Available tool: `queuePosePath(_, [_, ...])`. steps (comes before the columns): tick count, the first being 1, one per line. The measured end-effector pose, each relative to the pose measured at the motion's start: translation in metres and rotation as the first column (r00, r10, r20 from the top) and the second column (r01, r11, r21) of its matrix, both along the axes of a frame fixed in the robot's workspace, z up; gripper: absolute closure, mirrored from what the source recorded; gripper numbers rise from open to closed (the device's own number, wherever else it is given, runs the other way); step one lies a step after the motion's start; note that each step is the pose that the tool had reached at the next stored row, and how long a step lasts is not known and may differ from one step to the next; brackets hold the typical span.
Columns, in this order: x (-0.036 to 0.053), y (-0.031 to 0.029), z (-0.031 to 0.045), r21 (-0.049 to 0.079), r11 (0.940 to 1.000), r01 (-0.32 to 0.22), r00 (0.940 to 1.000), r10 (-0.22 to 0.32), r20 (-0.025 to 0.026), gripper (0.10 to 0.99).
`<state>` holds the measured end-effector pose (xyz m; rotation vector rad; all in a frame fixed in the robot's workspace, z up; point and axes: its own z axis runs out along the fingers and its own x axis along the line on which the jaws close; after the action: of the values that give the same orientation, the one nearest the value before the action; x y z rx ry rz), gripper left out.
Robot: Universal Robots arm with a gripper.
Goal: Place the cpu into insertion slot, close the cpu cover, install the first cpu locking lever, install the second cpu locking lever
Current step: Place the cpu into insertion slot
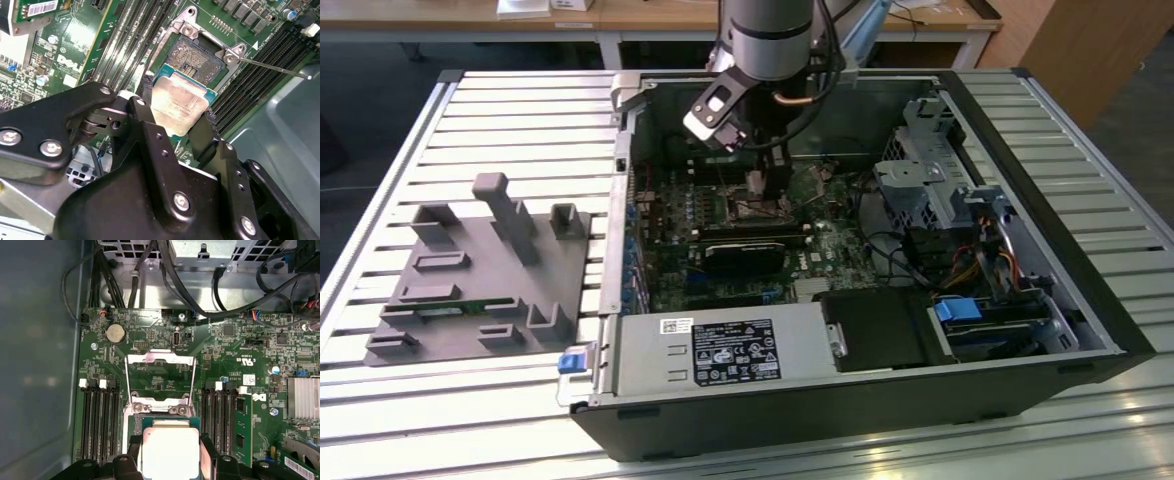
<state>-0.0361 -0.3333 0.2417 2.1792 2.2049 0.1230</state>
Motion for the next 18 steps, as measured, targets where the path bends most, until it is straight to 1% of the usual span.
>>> queuePosePath(18, [-0.0040, 0.0011, -0.0084, 0.000, 1.0000, -0.007, 1.0000, 0.007, -0.0002, 0.545])
